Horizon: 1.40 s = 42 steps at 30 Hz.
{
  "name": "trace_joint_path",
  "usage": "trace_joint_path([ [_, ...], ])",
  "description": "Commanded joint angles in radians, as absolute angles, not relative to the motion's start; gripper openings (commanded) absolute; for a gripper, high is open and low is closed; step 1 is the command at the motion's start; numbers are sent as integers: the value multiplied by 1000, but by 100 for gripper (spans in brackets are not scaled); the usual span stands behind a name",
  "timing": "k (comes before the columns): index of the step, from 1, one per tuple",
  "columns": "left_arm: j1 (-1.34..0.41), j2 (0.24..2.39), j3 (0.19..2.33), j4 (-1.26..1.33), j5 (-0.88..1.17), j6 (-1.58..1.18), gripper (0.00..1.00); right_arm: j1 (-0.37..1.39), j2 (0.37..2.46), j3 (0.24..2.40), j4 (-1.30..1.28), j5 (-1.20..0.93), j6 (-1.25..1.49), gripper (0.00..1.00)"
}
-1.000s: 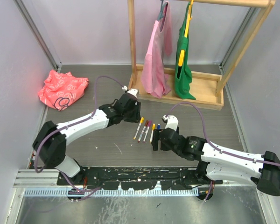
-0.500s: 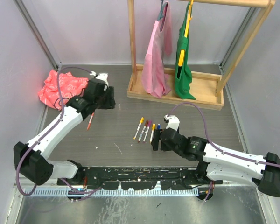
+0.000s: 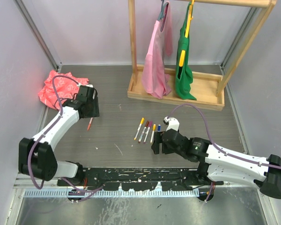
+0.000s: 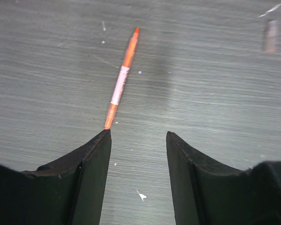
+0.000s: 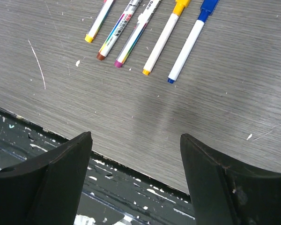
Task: Insert the pens into the pen caps
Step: Pick up the pen from the center of the board.
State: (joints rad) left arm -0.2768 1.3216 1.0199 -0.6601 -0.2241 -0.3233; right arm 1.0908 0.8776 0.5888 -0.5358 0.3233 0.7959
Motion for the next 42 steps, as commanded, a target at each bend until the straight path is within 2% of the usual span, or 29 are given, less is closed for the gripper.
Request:
trace_joint_path([
  [1,-229,1382,1000,-573,-249,-336,51,1088,845,623,-544,281,773,81],
  [13,-111,1590,1010,-478,-111,-310,49,1088,833,643,-573,259,751,81],
  [18,-97,1641,1021,-471,-59,-308,44,1088,840,648,-575,260,736,81],
  [32,-74,1717,1022,-505,-68,-310,38,1088,858,663,-575,258,719,81],
  [42,-74,1655,982,-482,-70,-307,22,1088,848,662,-575,264,728,81],
])
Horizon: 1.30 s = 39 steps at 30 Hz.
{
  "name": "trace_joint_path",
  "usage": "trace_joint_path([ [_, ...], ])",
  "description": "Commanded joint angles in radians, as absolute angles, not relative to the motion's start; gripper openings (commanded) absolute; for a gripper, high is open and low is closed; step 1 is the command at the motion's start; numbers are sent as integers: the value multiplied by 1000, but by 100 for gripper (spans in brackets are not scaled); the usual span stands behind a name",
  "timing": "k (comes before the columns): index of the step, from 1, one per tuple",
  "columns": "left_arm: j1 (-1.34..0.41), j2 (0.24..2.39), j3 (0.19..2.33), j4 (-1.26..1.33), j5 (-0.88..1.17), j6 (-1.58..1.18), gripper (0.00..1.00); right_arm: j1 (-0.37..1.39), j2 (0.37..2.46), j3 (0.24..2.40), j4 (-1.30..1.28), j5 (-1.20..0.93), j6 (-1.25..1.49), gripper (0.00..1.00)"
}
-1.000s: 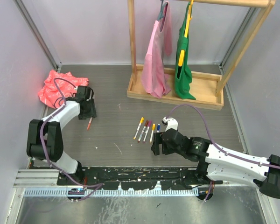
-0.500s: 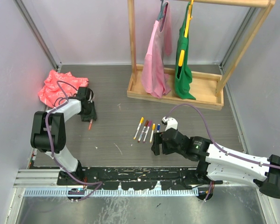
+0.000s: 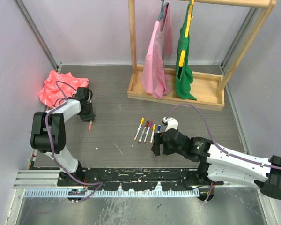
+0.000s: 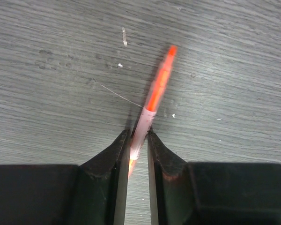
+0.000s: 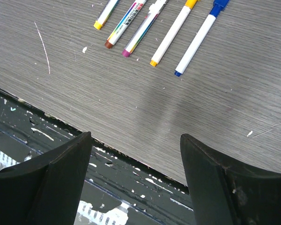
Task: Insert the pens into the pen caps
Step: Pick up the pen from the center of the board.
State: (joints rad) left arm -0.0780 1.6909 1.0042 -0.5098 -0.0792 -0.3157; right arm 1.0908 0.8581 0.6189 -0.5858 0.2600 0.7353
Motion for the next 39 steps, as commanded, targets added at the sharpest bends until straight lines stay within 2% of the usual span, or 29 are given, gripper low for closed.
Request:
trace_joint_path([
  [1,-74,1648,983,-483,-63,-307,19,1088,845,663,-575,266,729,81],
  [5,-77,1608,968,-468,-24,-316,11,1088,837,670,-575,283,728,81],
  [11,-120,1443,885,-403,38,-372,7,1088,822,702,-558,351,710,81],
  [18,-455,1166,820,-226,97,-480,7,1088,789,701,-373,318,637,81],
  [24,-670,1041,753,-21,135,-620,5,1088,710,592,-112,285,652,79],
  [31,-869,1019,740,118,65,-661,3,1088,648,477,97,278,695,75],
  [39,-965,1090,790,180,59,-672,1,1088,598,386,256,305,750,64],
])
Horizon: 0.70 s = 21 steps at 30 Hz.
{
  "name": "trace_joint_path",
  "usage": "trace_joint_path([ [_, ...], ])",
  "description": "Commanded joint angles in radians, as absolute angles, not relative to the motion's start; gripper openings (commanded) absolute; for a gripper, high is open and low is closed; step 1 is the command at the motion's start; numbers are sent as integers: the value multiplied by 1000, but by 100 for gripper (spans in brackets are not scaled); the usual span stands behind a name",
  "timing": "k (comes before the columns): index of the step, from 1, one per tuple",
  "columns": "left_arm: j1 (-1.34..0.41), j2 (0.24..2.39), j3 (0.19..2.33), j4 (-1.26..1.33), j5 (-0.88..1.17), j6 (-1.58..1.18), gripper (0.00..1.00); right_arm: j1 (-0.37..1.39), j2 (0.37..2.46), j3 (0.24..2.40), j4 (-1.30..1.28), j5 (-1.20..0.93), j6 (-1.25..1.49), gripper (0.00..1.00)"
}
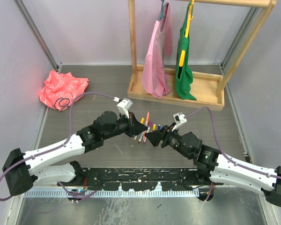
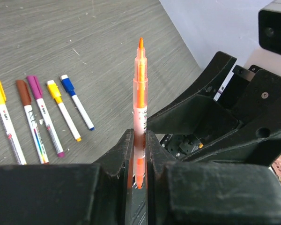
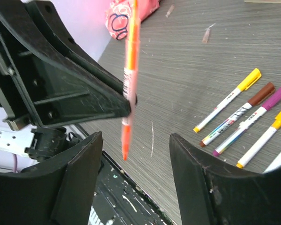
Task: Insert the pens into the pen caps
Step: Pick up the pen from the center of the board.
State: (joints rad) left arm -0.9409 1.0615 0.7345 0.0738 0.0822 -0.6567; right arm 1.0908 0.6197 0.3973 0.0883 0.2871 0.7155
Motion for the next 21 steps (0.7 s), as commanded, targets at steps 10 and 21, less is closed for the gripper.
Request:
trace_joint_path([
  [10,-993,1109,809,218,37,-678,0,1088,625,407,237,302,744,52],
  [21,-1006,1097,806,219,46,-682,0,1088,655,427,236,304,737,42],
])
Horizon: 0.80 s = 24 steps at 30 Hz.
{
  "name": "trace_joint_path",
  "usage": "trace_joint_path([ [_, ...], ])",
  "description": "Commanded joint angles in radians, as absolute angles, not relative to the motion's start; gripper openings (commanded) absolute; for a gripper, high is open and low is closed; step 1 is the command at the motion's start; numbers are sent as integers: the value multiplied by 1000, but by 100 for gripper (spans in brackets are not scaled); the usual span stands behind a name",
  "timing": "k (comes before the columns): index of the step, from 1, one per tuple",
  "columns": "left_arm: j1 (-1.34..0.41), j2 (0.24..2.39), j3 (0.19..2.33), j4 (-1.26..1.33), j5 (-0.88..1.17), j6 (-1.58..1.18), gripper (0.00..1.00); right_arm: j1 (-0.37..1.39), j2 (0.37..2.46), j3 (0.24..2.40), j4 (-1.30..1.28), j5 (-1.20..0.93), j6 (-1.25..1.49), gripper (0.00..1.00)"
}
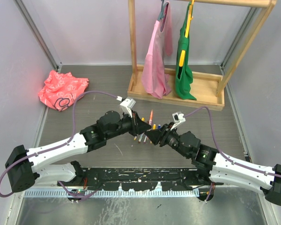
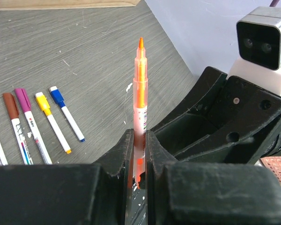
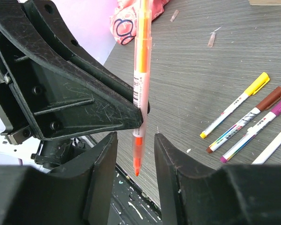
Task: Insert the pens into the pen caps
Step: Pick up the pen from the center of the board.
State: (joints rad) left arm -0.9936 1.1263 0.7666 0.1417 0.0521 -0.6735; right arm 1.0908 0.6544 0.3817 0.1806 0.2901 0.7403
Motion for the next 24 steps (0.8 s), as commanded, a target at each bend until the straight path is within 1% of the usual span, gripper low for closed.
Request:
trace_joint_path([
  [1,-1009,1094,805,219,46,-682,0,1088,656,431,234,308,735,40],
  [3,-1013,1089,802,222,49,-685,0,1088,659,435,232,315,732,35],
  [6,-1020,1079,793,228,36,-686,0,1088,661,438,232,319,733,20],
  [8,-1023,1070,785,231,24,-687,0,1088,661,437,232,321,737,12],
  [11,-1022,1063,778,235,10,-687,6,1088,660,436,232,318,747,2],
  [12,-1022,1064,777,238,8,-687,9,1088,658,436,232,316,750,0],
  [18,-1024,1076,784,248,0,-681,28,1088,660,440,244,292,761,0],
  [21,-1023,1083,790,249,-14,-671,34,1088,667,445,251,268,761,0],
  [24,-1023,1088,791,254,-36,-664,36,1088,672,447,256,254,765,0],
])
